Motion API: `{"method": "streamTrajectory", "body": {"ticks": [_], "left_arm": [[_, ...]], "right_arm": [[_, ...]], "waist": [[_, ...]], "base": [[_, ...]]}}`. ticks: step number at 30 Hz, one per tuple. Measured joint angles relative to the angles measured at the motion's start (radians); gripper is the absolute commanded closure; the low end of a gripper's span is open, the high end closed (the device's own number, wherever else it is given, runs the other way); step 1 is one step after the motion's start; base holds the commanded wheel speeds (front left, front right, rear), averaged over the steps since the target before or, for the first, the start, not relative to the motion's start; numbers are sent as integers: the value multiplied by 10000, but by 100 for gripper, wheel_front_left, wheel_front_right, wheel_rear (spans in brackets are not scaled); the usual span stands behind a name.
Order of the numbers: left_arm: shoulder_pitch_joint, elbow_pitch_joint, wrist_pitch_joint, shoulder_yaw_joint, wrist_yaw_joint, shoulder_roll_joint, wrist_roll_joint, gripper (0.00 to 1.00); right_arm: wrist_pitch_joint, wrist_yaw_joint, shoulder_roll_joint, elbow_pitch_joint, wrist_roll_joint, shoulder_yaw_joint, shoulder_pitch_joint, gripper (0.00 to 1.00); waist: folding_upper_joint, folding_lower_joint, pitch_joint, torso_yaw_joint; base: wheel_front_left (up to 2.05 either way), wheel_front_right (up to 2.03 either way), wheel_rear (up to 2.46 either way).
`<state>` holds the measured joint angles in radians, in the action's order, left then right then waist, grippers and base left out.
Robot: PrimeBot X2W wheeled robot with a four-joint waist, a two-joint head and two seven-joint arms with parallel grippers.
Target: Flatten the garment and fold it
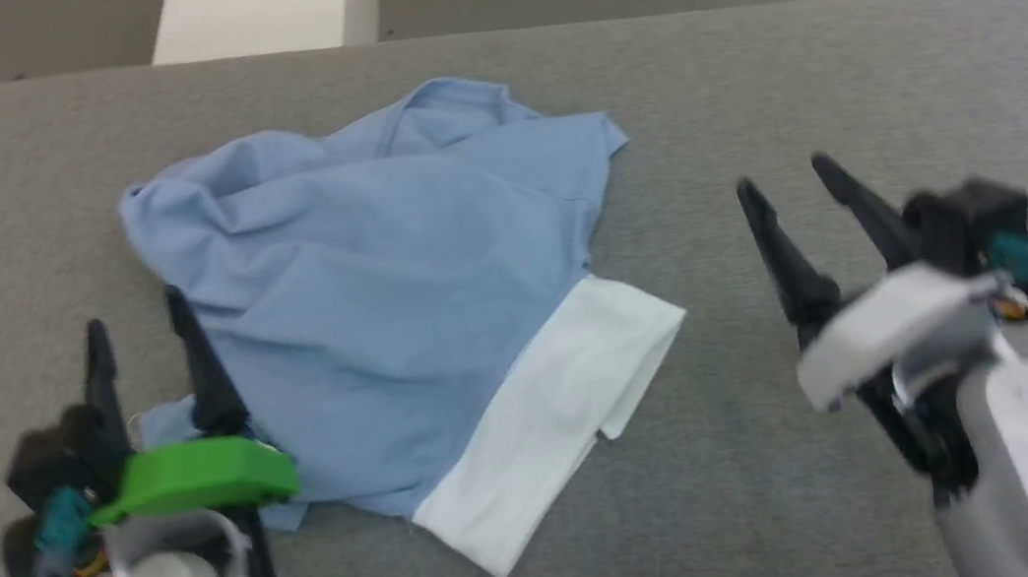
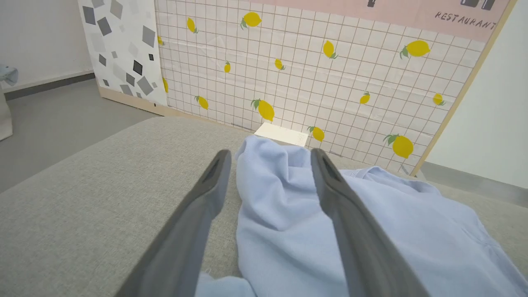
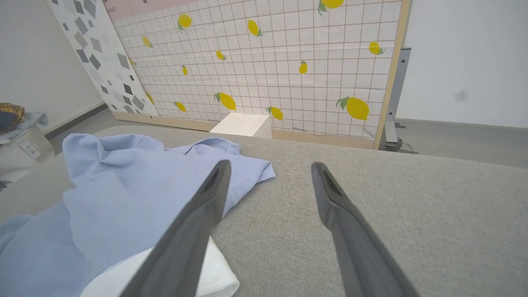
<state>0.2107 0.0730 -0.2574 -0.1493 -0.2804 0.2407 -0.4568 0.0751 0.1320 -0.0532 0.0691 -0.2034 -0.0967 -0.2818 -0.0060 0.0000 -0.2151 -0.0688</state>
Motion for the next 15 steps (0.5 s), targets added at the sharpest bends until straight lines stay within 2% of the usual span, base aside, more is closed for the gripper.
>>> {"method": "streamTrajectory", "body": {"ticks": [4,6,8,11,15], "left_arm": [[-536,-790,2,460,698,-1319,1076,0],[-544,-999,2,654,1057,-1615,1398,0],[-543,-1043,0,723,1390,-1770,1691,0],[-468,-1200,0,738,1666,-1852,1843,0],[-285,-1365,0,535,1605,-1858,1549,0]], "right_arm": [[546,0,-174,1273,17,13,-1677,0],[901,0,-268,2023,19,31,-2452,0],[1467,0,-303,2953,23,130,-3282,0],[2136,0,-343,4054,219,343,-4320,0],[3196,0,-408,5325,644,759,-5321,0]], "waist": [[0,0,-182,-586],[0,0,-311,-869],[0,0,-487,-1180],[0,0,-816,-1566],[0,0,-1286,-2022]], "base": [[0,0,0],[0,0,0],[0,0,0],[0,0,0],[0,0,0]]}}
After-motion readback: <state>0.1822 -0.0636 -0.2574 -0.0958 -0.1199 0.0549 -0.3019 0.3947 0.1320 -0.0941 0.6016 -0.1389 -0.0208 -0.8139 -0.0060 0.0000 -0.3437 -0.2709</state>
